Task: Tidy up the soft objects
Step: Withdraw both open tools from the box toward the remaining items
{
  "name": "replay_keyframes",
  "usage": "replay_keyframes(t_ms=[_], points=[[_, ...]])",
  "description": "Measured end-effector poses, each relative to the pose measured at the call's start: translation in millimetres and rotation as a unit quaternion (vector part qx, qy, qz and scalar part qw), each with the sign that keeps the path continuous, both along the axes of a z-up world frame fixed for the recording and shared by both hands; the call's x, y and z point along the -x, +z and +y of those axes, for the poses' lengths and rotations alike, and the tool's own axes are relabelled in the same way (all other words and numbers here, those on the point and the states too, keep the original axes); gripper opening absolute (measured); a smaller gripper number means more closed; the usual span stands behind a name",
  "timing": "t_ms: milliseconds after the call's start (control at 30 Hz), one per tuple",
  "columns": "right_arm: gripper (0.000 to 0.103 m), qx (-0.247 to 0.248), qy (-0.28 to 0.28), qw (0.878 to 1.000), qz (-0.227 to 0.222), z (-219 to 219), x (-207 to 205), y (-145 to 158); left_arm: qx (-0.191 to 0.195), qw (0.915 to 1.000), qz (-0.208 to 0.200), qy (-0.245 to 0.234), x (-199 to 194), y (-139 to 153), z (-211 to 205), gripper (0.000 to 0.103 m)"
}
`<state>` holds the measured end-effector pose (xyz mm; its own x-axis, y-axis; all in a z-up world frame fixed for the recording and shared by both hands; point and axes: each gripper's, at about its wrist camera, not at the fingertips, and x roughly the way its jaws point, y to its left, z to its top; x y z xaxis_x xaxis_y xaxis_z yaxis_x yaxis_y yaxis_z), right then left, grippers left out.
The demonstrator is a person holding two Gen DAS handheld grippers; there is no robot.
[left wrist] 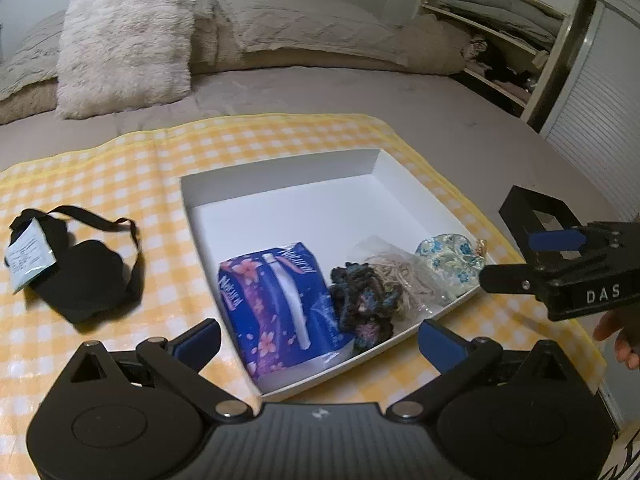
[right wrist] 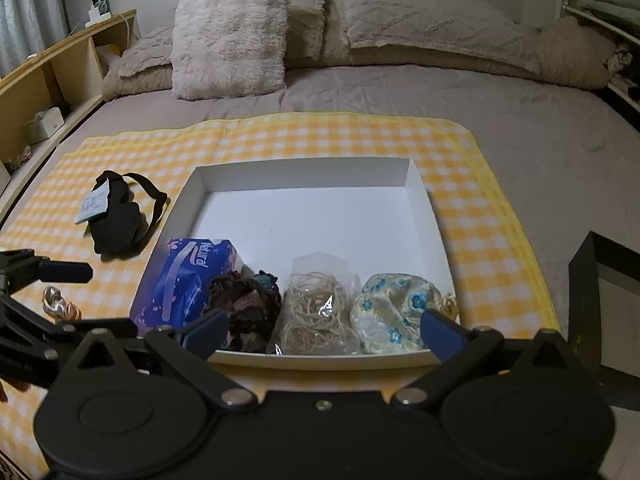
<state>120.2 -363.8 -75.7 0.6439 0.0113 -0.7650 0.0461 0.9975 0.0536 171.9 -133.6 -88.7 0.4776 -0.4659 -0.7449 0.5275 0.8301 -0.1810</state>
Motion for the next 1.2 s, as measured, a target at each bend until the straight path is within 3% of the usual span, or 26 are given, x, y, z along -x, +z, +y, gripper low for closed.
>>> replay_keyframes(t_ms=[767, 1200], points=[[0.103, 0.009, 0.019, 0.999, -0.030, 39, -6, 14, 0.011, 0.9926, -0.013, 0.121, -4, 14, 82, 0.103], [0.103, 0.005, 0.068, 0.997, -0.036, 101, -35, 13, -0.013, 0.9765, -0.035, 0.212, -11, 23, 169, 0.103]])
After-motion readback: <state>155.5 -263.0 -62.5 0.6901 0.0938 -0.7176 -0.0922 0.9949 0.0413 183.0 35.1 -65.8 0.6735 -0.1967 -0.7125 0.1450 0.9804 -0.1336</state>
